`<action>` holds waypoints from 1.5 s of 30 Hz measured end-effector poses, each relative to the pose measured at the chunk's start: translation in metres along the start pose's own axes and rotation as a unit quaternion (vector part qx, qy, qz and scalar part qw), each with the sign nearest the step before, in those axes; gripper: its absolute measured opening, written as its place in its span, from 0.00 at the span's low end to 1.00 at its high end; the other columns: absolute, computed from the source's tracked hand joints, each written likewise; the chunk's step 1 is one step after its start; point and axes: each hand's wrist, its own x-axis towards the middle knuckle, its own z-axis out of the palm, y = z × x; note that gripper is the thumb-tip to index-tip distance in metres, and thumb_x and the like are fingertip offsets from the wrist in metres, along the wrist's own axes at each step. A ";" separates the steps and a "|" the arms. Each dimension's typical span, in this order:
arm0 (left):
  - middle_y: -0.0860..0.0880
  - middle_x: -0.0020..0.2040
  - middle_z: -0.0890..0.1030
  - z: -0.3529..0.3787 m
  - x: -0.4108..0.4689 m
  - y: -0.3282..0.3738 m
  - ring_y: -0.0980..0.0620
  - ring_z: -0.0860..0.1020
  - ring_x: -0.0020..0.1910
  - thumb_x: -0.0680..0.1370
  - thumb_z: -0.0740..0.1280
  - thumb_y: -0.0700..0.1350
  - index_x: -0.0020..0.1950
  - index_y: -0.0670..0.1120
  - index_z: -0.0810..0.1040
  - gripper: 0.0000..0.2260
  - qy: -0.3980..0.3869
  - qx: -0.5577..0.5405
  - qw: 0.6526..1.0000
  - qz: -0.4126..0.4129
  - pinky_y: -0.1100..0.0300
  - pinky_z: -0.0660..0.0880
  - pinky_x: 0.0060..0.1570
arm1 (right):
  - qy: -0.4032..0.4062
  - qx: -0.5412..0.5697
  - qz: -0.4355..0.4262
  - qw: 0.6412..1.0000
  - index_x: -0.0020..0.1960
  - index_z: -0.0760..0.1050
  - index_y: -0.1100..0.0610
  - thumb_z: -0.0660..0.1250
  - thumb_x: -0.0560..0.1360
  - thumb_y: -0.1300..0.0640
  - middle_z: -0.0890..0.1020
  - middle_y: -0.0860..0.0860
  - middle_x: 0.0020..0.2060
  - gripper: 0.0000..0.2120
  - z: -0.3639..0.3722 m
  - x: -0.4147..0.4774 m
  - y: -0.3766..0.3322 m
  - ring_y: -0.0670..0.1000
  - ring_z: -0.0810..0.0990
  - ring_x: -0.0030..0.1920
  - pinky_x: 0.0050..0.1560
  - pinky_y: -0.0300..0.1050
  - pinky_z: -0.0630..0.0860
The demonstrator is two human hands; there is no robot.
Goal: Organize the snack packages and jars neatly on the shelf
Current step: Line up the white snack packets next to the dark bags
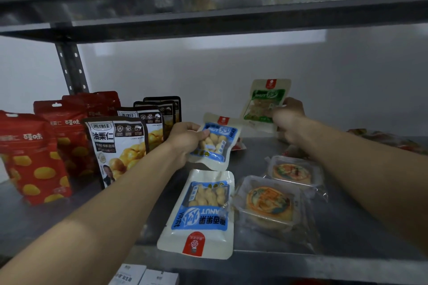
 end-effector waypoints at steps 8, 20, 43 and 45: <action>0.42 0.46 0.82 -0.003 0.002 -0.007 0.46 0.82 0.43 0.77 0.69 0.41 0.55 0.39 0.77 0.09 0.059 -0.053 0.997 -0.005 0.51 0.80 0.46 | -0.141 -0.053 0.105 0.983 0.58 0.74 0.66 0.75 0.69 0.69 0.82 0.57 0.45 0.20 0.026 -0.022 0.008 0.53 0.82 0.36 0.25 0.42 0.79; 0.44 0.39 0.82 0.008 -0.007 -0.012 0.49 0.81 0.35 0.78 0.68 0.40 0.47 0.40 0.78 0.03 0.048 -0.074 0.995 -0.045 0.57 0.77 0.31 | -0.197 -0.099 0.133 0.966 0.42 0.71 0.61 0.67 0.74 0.73 0.80 0.58 0.41 0.10 0.040 -0.039 0.018 0.58 0.81 0.46 0.48 0.54 0.81; 0.40 0.42 0.83 0.035 -0.018 0.000 0.42 0.82 0.44 0.76 0.69 0.39 0.40 0.42 0.76 0.06 0.017 0.009 1.000 -0.023 0.45 0.80 0.51 | -0.134 -0.169 0.010 0.976 0.48 0.73 0.61 0.77 0.70 0.59 0.83 0.56 0.44 0.14 0.019 -0.060 0.000 0.52 0.82 0.38 0.33 0.43 0.79; 0.40 0.43 0.82 0.034 -0.020 -0.001 0.44 0.82 0.43 0.76 0.70 0.38 0.38 0.43 0.75 0.07 0.008 0.043 0.999 -0.011 0.47 0.80 0.51 | -0.124 -0.171 0.016 0.977 0.42 0.66 0.57 0.76 0.70 0.61 0.80 0.55 0.43 0.17 0.016 -0.065 0.000 0.54 0.83 0.42 0.41 0.47 0.82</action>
